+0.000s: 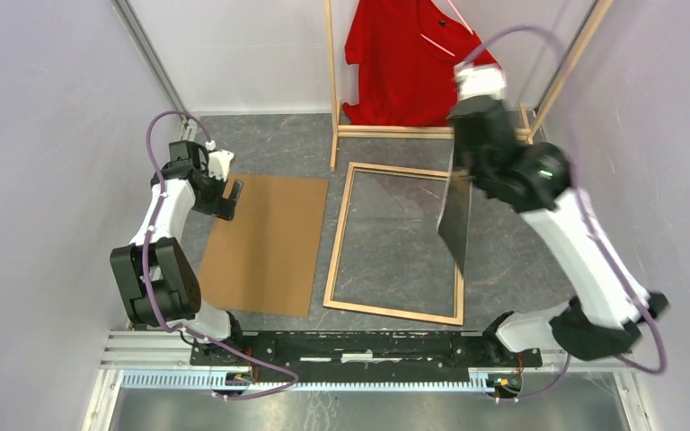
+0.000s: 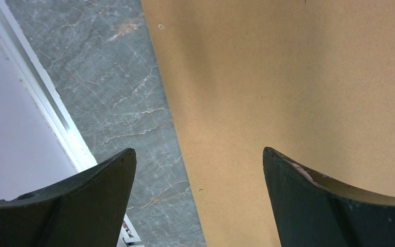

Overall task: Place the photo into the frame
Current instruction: Turn over the photo from the photo frame.

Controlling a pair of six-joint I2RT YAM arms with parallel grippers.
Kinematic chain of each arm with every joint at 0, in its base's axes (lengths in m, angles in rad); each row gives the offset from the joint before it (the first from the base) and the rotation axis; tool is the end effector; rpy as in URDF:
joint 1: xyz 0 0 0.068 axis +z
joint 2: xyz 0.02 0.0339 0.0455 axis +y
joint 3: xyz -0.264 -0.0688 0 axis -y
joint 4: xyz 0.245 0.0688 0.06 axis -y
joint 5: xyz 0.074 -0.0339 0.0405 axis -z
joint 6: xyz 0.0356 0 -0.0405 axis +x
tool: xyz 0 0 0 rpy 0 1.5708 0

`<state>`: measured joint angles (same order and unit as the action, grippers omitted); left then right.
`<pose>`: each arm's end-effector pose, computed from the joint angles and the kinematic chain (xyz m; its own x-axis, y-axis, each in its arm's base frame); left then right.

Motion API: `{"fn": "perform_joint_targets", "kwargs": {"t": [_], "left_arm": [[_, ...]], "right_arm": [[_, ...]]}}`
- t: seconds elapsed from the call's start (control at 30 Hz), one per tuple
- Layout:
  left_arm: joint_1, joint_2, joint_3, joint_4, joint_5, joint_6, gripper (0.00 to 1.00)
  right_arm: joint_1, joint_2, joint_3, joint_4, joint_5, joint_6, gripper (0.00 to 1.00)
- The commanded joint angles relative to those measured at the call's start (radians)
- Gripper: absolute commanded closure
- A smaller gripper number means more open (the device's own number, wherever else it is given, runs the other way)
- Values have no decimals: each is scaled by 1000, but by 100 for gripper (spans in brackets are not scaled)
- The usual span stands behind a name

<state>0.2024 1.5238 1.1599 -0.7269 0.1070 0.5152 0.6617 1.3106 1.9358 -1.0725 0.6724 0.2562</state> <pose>0.3029 0.0583 0.2490 -0.8308 0.3296 -0.4485 0.2962 0.9440 0.1451 0.1773 0.1100 0.5166 -0.3397 -0.0132 -0.9405 0.0501 0.9982 -0.0321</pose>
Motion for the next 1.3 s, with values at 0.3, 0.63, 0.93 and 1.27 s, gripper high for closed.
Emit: {"fn": "perform_joint_targets", "kwargs": {"t": [0.3, 0.63, 0.93, 1.27], "left_arm": [[0, -11, -29, 26, -20, -14, 3], [0, -6, -52, 38, -26, -20, 4], [-1, -13, -45, 38, -28, -20, 4], [-1, -29, -52, 38, -27, -23, 4]], "right_arm": [[52, 19, -158, -181, 307, 1, 100], [52, -54, -109, -162, 647, 20, 100], [19, -136, -250, -42, 725, -99, 100], [18, -108, -465, -11, 266, -57, 100]]}}
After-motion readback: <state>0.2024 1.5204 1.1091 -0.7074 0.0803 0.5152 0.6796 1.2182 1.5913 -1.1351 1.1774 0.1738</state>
